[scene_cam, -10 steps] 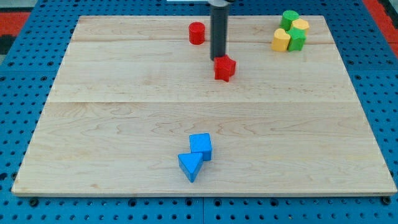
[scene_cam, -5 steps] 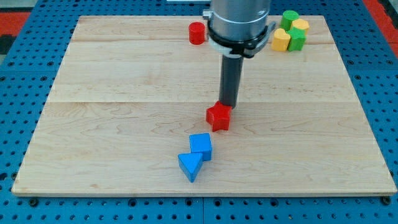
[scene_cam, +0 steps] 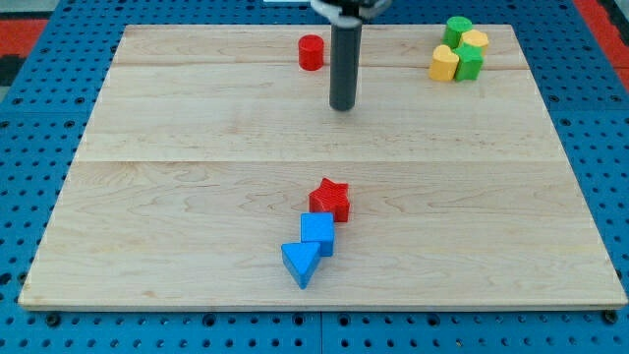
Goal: Push the red blocks to the top of the blue cube
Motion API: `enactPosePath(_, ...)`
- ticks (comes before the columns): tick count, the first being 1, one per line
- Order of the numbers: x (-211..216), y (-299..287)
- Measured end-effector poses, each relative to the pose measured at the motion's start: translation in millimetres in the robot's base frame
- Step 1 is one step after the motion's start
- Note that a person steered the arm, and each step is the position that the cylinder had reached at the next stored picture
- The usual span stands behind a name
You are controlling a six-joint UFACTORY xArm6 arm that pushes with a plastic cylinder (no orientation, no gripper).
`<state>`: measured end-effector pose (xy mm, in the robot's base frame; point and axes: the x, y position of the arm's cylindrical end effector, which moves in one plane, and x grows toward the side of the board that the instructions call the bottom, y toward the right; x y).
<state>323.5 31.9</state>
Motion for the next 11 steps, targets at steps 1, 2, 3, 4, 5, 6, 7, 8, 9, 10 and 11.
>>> enactPosePath(1,-74.3,0.0)
enactPosePath(2,-116.3,-15.2)
enactPosePath(3,-79.3,-48.0)
enactPosePath(4,-55.9,-49.4)
enactPosePath(5,-35.8,-52.4)
enactPosePath(6,-9.4,-56.9)
enactPosePath(7,26.5,-59.3)
enactPosePath(8,63.0,-64.4)
enactPosePath(9,80.9,-85.2)
enactPosePath(10,88.2,-109.0)
enactPosePath(11,111.2,-117.8)
